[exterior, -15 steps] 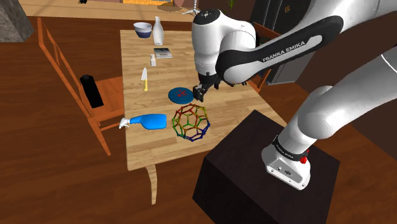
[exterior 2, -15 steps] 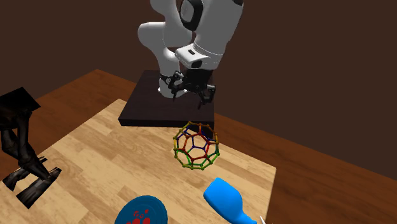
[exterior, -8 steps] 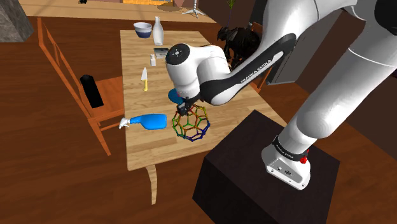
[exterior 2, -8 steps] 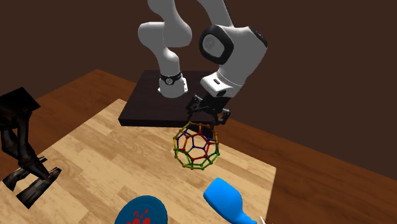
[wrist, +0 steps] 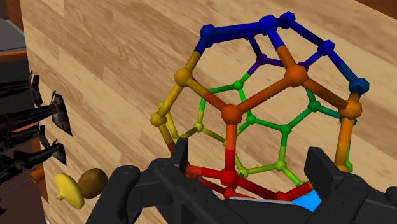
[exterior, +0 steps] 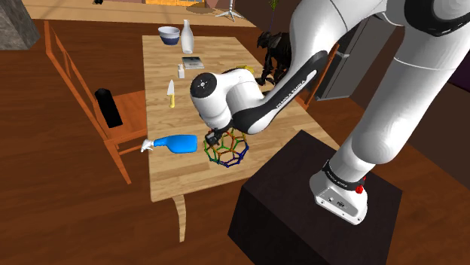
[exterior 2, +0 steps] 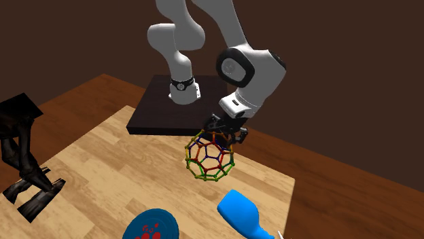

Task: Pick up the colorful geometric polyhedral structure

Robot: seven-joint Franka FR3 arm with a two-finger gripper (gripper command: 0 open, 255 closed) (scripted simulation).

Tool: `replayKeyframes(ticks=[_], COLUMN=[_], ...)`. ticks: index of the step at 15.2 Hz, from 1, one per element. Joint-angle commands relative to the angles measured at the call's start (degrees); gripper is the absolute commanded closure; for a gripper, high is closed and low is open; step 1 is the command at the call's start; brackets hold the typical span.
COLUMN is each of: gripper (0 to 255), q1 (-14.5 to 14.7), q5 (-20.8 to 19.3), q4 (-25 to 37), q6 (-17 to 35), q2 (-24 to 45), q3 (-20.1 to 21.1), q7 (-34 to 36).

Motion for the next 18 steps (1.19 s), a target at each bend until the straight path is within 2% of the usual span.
replayKeyframes(ticks=[1, 2, 3, 12, 18], gripper=[0, 0, 255, 255, 255], q1=[0.23, 0.24, 0.24, 0.24, -0.39], q5=[-1.17, -1.16, -1.13, -1.17, 3.56], q4=[-0.02, -0.02, 0.03, -0.02, 0.04], q6=[0.52, 0.52, 0.47, 0.52, -1.70], q2=[1.18, 1.17, 1.17, 1.18, -3.59], q3=[-0.24, -0.24, -0.23, -0.24, 0.85], q7=[1.23, 1.22, 1.19, 1.23, -3.25])
